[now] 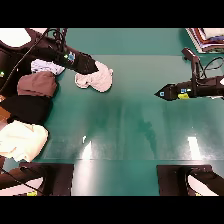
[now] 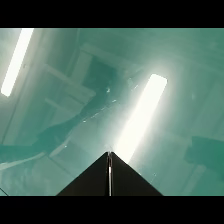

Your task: Fold the shirts.

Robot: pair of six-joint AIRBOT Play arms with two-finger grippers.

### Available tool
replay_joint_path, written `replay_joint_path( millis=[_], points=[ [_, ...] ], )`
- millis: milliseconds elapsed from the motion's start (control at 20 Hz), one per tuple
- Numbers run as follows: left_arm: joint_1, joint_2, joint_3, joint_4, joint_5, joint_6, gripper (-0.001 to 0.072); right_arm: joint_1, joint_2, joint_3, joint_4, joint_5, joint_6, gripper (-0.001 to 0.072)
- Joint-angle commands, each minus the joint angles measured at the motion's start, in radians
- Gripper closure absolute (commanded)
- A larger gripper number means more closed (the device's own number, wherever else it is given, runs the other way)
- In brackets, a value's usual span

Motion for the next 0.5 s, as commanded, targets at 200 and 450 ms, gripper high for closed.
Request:
replay_joint_path(
  millis=[200,450],
  points=[
    [0.000,0.001,-0.001,0.000,0.004,0.000,0.0684,0.000,-0.011,-0.006,0.002,-0.001,0.000,0.0698],
    [0.000,0.001,-0.001,0.000,0.026,0.000,0.0684,0.000,-0.011,-0.006,0.002,0.000,0.001,0.0698]
  ],
)
